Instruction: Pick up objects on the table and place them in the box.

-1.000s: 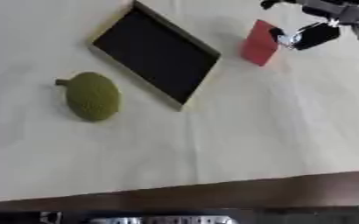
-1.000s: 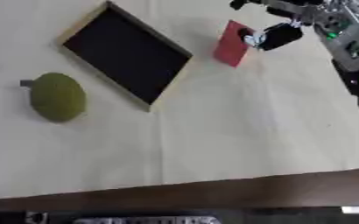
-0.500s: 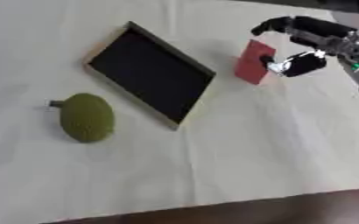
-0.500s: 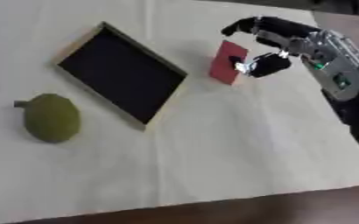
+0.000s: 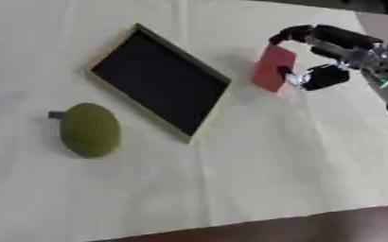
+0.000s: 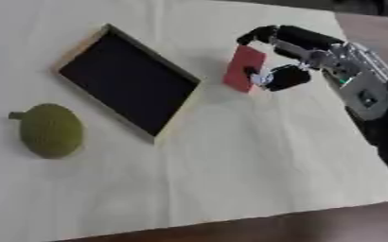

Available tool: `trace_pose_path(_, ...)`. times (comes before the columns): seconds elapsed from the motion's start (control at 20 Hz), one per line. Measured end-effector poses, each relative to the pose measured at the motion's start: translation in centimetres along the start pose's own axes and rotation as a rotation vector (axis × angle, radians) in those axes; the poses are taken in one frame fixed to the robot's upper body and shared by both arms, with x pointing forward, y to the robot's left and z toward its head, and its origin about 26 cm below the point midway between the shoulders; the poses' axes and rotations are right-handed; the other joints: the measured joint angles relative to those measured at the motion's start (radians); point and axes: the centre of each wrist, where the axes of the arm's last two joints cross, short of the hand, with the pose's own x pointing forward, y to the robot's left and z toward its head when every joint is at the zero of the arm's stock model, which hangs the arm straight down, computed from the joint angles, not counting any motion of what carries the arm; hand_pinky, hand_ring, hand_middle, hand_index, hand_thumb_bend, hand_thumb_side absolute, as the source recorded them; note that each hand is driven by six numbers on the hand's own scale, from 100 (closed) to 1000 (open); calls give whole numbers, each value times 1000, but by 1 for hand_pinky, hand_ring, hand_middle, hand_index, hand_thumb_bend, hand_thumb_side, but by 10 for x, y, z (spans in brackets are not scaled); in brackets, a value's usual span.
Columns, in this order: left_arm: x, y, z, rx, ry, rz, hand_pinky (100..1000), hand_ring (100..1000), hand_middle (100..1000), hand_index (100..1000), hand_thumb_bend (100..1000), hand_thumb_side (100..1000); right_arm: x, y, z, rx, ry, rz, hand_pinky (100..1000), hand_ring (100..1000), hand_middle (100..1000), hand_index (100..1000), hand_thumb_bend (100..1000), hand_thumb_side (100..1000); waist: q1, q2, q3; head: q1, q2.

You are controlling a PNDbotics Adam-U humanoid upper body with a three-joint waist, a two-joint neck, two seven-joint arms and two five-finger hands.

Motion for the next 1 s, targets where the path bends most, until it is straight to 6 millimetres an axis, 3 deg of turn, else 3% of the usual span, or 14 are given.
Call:
trace_pose_path(0.35, 0, 0, 0, -3, -1, -2, 756, 783, 743, 828, 100, 662, 0, 1, 0, -11, 12, 0, 1000, 1000, 850, 949, 100, 539, 0, 2, 0, 0, 0)
trace_pose_path(0.65, 0, 0, 0, -4, 0, -2, 756, 783, 744, 823, 100, 662, -3, 2, 3, -37, 20, -16, 1000, 1000, 844, 950, 100, 456, 0, 5, 0, 1, 0)
trace_pose_path(1.0, 0, 0, 0, -5, 1, -2, 757, 784, 745, 822, 100, 662, -5, 3, 6, -68, 37, -41, 1000, 1000, 852, 955, 100, 498, 1, 8, -3, 1, 0)
